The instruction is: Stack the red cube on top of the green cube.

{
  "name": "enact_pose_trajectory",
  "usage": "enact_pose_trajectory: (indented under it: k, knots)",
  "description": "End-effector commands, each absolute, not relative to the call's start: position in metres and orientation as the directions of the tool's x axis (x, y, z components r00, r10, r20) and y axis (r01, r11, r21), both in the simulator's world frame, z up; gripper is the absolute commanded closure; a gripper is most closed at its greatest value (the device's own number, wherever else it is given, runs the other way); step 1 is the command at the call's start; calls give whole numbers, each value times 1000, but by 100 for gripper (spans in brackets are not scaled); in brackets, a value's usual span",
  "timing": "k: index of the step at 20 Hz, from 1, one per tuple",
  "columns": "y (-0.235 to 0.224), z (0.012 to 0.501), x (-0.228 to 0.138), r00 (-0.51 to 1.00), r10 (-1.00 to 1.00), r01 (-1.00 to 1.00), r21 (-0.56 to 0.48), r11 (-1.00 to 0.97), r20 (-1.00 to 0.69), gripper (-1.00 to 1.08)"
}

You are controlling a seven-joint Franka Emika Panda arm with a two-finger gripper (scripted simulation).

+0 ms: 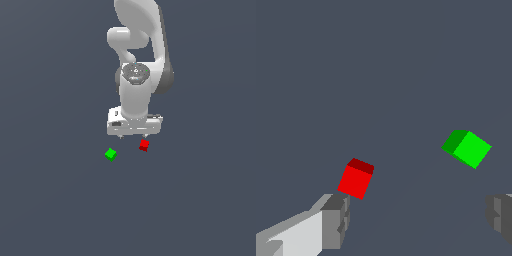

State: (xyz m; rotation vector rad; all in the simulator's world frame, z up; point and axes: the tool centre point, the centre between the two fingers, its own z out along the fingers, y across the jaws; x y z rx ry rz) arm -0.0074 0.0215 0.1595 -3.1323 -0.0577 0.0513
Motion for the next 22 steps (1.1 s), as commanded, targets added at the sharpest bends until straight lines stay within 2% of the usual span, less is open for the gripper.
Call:
enact_pose_trajectory:
  k: [1,11,22]
  knots:
    - [21,159,-7,999,37,37,-9,-999,-33,-92]
    - [29,147,-15,999,-17,-17,-7,-1000,-28,-92]
    - [57,106,-37,982,-190,-190,-2,-982,-13,-92]
